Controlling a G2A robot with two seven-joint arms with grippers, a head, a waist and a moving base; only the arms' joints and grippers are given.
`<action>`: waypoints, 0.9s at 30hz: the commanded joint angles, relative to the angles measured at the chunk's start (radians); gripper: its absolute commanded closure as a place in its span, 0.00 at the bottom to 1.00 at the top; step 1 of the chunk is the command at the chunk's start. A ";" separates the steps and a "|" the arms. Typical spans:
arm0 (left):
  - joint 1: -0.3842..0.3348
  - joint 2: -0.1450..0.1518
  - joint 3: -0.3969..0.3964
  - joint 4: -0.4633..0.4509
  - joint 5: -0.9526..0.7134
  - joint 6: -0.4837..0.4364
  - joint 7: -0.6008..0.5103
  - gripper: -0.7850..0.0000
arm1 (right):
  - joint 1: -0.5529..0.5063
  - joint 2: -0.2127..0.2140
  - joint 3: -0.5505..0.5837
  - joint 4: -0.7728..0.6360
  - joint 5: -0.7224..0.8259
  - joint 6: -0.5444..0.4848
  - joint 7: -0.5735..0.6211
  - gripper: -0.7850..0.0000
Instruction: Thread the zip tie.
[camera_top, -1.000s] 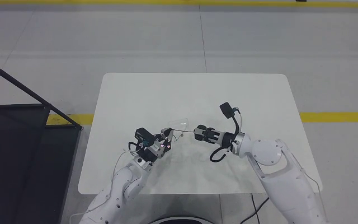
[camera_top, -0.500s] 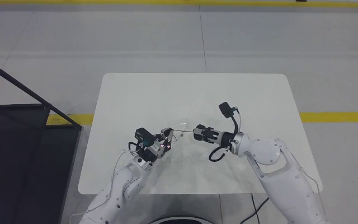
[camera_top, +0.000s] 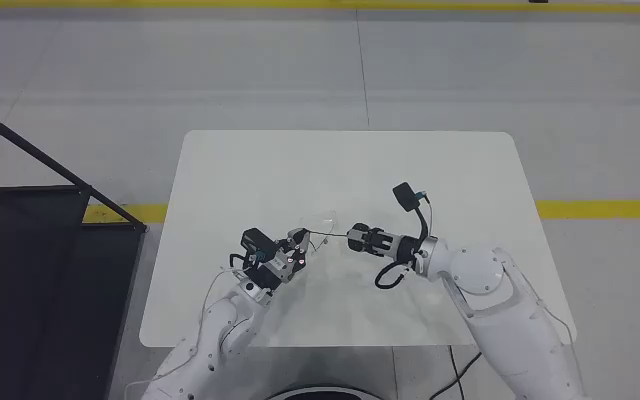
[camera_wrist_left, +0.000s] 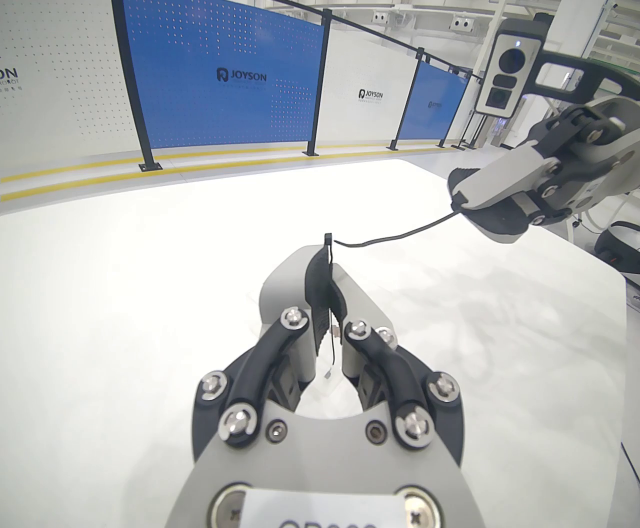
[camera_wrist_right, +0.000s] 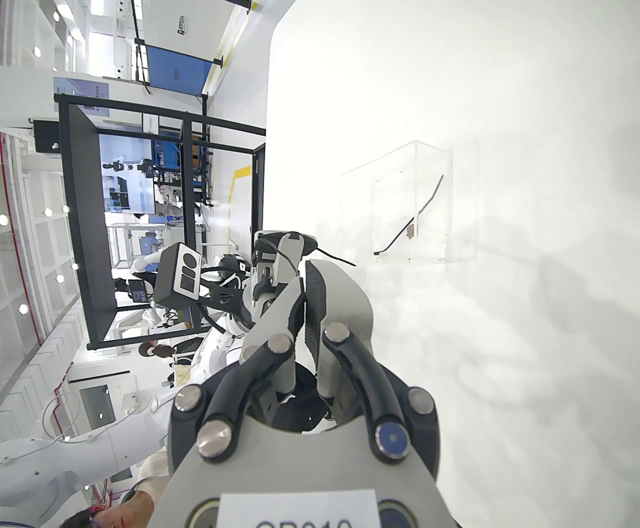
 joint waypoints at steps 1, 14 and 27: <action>0.000 0.000 0.000 0.000 0.000 0.000 0.000 1.00 | 0.001 0.000 -0.001 0.001 0.000 0.002 0.000 1.00; 0.000 0.000 0.000 0.000 0.000 0.000 0.000 1.00 | 0.000 0.000 0.000 0.000 0.008 -0.004 -0.003 1.00; 0.000 0.000 0.000 0.000 0.000 0.000 0.000 1.00 | 0.004 0.001 -0.003 0.005 0.011 -0.001 -0.003 1.00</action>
